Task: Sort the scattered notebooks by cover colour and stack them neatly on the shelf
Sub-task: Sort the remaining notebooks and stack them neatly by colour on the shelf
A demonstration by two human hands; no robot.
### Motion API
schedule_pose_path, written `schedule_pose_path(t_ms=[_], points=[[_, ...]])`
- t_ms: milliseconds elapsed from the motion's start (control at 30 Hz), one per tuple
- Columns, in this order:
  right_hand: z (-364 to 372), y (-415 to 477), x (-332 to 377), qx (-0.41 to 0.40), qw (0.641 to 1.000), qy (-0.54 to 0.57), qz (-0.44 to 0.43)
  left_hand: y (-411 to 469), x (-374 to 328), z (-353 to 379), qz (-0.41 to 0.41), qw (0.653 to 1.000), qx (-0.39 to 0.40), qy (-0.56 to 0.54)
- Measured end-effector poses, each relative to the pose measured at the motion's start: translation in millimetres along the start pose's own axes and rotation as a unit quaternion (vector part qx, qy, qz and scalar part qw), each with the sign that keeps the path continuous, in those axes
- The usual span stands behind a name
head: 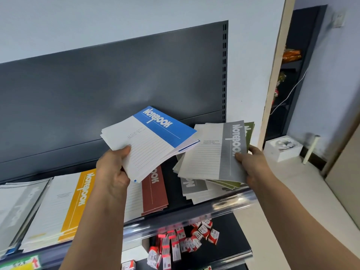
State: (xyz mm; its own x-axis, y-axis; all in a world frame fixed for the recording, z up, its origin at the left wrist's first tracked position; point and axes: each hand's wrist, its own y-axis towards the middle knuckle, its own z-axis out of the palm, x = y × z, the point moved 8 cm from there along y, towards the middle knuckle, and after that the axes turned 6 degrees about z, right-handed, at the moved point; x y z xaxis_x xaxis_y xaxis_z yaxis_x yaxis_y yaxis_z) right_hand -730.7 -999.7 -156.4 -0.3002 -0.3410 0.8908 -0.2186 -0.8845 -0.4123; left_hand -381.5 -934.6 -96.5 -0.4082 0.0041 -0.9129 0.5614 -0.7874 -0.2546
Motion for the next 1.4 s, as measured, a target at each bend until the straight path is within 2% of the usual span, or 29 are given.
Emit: schedule_pose_path(t_ms=[167,367,533,867,1200,1400], points=[[10.1,-3.7,-6.3,0.021,0.998,-0.052,0.012,-1.7,3.3,-2.4,0.003,1.000,0.002,0.002],[9.6,-1.3,-16.8,0.044,0.995,-0.048,0.076,-0.1,19.5,2.5,0.013,0.998,0.026,0.047],[11.1,5.9,-5.0,0.028,0.997,-0.058,0.034,-7.2,38.5,18.9,-0.007,0.997,0.048,0.056],[-52.2,7.7,48.4,-0.102,0.984,-0.114,-0.089,-6.1,40.4,45.5,0.029,0.996,0.058,0.057],[-135.2,-16.8,65.0,-0.165,0.978,-0.065,-0.105,-37.5,54.2,115.2,0.030,0.989,0.135,0.058],[-203.0,-47.6,72.2,-0.238,0.962,-0.031,-0.132,-62.7,68.0,150.8,0.031,0.985,0.162,0.057]])
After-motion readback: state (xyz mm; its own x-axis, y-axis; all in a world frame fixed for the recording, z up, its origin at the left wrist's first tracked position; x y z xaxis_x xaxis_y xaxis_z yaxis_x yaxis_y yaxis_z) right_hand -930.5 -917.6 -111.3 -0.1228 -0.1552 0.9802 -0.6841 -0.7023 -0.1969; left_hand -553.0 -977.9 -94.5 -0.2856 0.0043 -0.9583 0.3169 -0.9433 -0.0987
